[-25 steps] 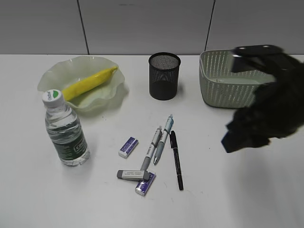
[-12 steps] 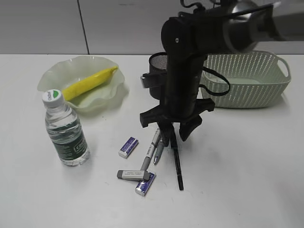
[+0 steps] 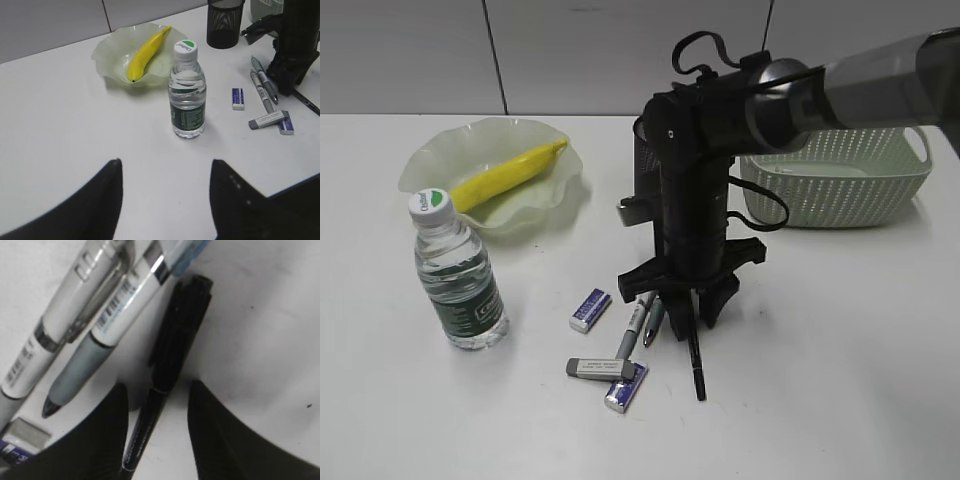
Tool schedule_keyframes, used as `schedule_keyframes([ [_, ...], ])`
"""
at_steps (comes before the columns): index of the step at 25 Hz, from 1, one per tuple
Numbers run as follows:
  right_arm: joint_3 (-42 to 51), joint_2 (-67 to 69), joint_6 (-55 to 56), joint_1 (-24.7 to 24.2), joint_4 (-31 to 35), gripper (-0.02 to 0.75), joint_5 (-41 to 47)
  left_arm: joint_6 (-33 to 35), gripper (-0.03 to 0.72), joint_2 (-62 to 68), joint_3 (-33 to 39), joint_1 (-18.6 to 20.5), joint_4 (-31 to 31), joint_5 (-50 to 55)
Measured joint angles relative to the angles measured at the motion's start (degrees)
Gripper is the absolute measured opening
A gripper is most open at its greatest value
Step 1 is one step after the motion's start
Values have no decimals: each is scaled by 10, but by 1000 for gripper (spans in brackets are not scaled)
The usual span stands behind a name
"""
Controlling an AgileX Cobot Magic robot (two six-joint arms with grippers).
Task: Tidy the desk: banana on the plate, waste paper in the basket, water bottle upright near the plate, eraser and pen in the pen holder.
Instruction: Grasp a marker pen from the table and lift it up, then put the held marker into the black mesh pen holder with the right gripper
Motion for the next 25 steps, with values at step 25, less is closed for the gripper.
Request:
schedule_keyframes([
  [25,6,-194,122,-13,-285,91,-347,-1,417,0,0,0,0,0],
])
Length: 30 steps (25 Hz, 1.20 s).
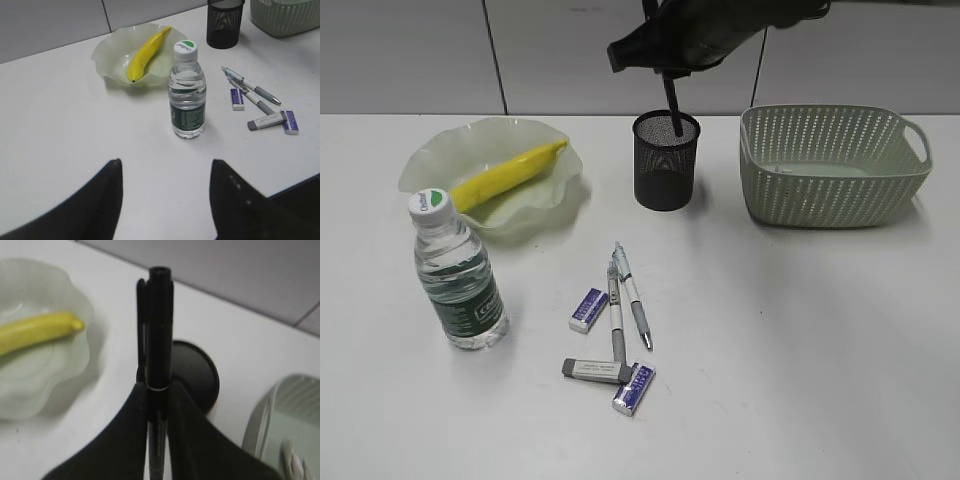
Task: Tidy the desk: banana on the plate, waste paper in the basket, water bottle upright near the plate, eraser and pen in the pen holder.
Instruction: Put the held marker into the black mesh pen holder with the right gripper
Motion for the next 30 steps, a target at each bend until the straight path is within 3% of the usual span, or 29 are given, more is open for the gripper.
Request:
schedule_keyframes([
  [5,12,59,78,-46,-91,91,-166,0,417,0,0,0,0,0],
  [10,14,119,94,-105,-105,91,-264,0,417,0,0,0,0,0],
  [14,15,152,95,-119,-110,114,-324,0,417,0,0,0,0,0],
  [17,15,167,95,-119,-111,278,-342,0,417,4,0,0,0,0],
  [20,15,167,95,-119,-111,527,-339,0,417,14,0,0,0,-1],
  [22,15,150,95,-119,-111,614,-310,0,417,20,0,0,0,-1],
  [25,16,92,95,-113,-107,629,-174,0,417,25,0,0,0,-1],
  [30,31,-31,-23,-107,-26,430,66,0,417,29,0,0,0,-1],
])
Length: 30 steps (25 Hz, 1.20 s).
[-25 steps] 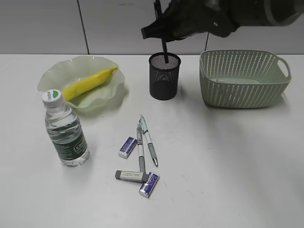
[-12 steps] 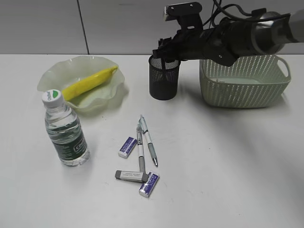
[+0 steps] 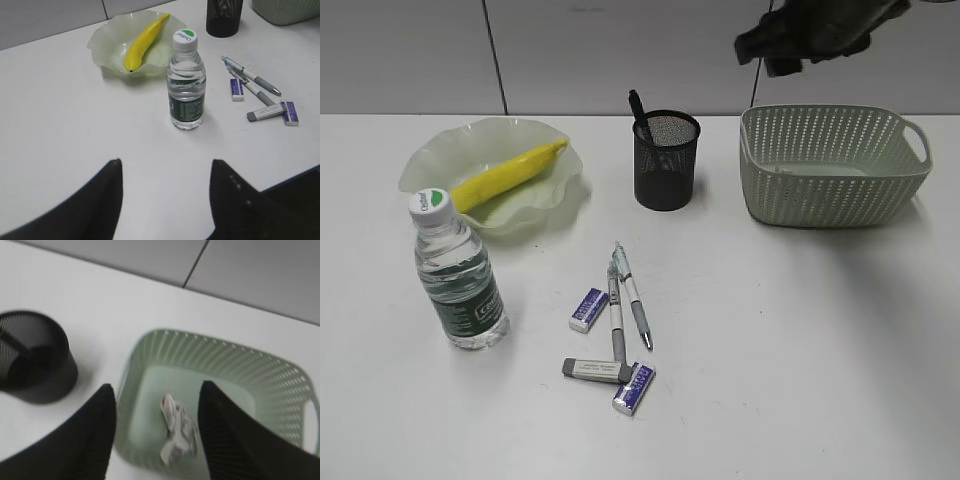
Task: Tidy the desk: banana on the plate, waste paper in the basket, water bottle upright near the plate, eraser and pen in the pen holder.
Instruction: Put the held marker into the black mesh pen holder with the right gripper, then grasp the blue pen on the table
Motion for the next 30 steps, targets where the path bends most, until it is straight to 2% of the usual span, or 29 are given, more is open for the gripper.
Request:
schedule_keyframes([
  [4,99,-124,-77,5,68,321,74,0,417,0,0,0,0,0],
  [7,218,-248,-129,5,117,302,91,0,417,0,0,0,0,0],
  [13,421,-526,-235,5,283,298,160,0,417,0,0,0,0,0],
  [17,511,-700,-281,5,318,298,218,0,417,0,0,0,0,0],
  [22,563,-891,-290,5,312,298,242,0,417,2,0,0,-5,0],
  [25,573,-978,-290,5,299,298,252,18,407,39,-8,0,-63,-11],
  [30,577,-1057,-283,5,289,296,260,115,356,219,-50,0,-252,-64],
])
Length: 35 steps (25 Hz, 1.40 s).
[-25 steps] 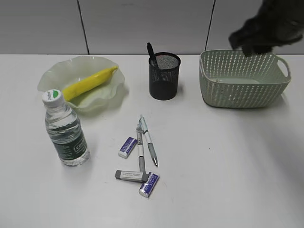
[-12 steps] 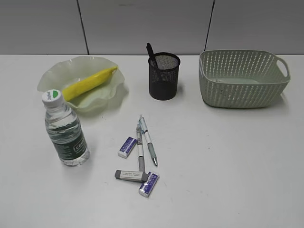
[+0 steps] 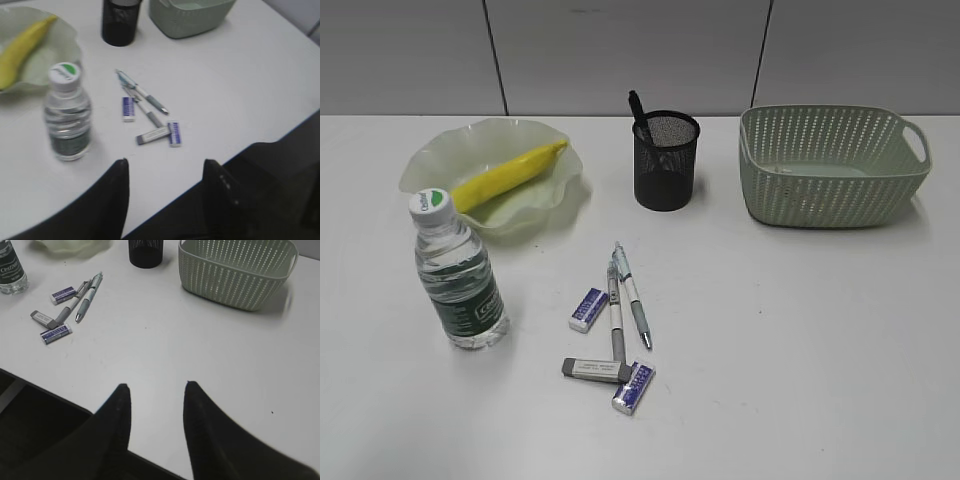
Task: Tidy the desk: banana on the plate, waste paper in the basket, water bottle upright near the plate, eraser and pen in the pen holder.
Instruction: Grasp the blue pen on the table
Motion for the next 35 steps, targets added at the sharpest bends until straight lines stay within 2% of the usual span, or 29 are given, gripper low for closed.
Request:
schedule_keyframes([
  [2,0,-8,2,0,-1,296,1,31,353,110,-39,-3,-65,-1],
  [4,0,-12,3,0,-2,296,1,49,351,214,-89,-17,-104,1],
  [6,0,-14,4,0,-5,296,1,53,350,324,-147,-50,-108,-6],
  [8,0,-23,4,0,-5,296,1,40,349,400,-201,-108,-92,-22],
  [9,1,-24,4,0,-5,296,1,10,349,441,-229,-135,-66,-34],
  [12,1,-24,4,0,-5,297,1,-143,349,562,-306,-217,57,-52],
  [15,1,-24,4,0,-5,297,1,-274,349,686,-384,-254,121,-35],
  [20,1,-24,4,0,-5,297,1,-432,360,868,-527,-268,148,27],
  [26,1,-24,4,0,-5,295,1,-507,426,1018,-675,-268,160,115],
  [30,1,-24,4,0,-5,295,1,-546,433,1072,-726,-268,192,142],
  [35,1,-24,4,0,-5,295,1,-562,434,1102,-738,-268,200,146],
])
